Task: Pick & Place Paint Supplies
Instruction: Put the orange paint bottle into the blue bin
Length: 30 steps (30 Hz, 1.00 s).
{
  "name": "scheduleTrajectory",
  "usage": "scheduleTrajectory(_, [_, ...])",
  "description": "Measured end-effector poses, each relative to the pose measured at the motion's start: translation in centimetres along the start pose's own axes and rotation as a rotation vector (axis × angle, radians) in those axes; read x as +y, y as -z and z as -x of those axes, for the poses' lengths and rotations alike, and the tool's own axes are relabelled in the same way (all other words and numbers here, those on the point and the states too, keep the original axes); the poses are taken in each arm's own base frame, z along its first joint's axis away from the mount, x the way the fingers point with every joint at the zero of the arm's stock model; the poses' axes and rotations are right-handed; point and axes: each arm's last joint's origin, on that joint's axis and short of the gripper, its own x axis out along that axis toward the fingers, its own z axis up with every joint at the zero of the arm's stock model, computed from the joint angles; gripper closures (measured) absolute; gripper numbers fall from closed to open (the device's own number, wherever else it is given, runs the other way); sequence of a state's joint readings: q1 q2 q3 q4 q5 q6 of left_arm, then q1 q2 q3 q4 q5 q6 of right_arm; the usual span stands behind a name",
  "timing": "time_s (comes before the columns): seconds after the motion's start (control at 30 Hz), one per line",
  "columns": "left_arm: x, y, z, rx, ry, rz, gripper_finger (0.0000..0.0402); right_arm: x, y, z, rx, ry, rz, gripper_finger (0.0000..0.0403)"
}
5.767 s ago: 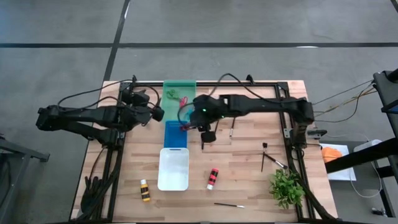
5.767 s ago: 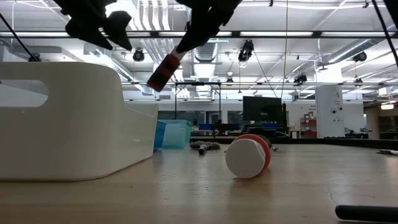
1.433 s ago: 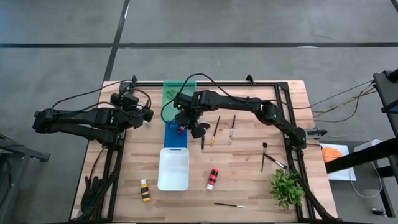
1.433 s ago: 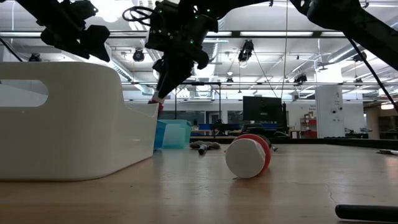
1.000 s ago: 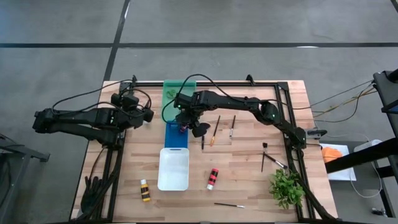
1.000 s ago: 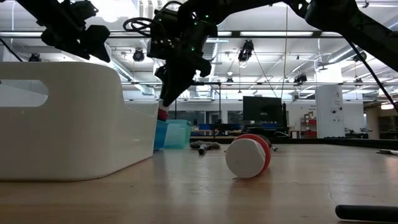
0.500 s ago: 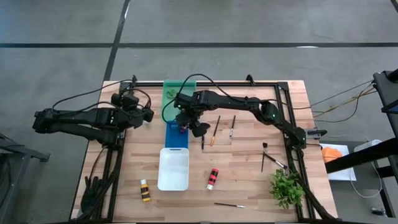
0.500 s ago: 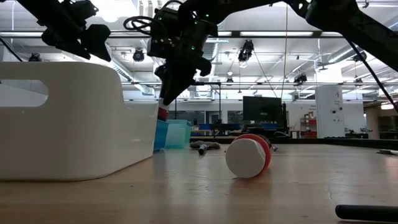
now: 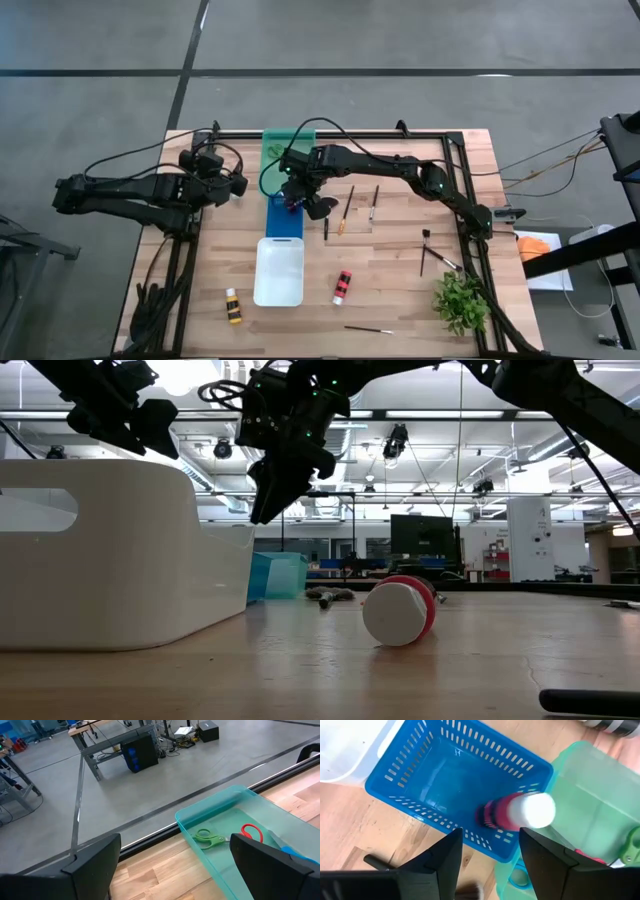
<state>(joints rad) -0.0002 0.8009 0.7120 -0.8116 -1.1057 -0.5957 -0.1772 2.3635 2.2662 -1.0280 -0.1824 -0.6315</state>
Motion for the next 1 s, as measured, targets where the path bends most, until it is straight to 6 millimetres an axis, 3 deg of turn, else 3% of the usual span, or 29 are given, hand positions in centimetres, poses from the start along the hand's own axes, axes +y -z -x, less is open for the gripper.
scheduleTrajectory(0.2, [0.0, 0.0, 0.0, 0.000, 0.000, 0.000, 0.0019, 0.0, -0.3, 1.1, -0.026, 0.018, -0.009, 0.0208])
scheduleTrajectory(1.0, [0.0, 0.0, 0.0, 0.005, 0.006, -0.004, 0.0019, 0.0, -0.4, 1.6, -0.033, 0.023, -0.031, 0.0207])
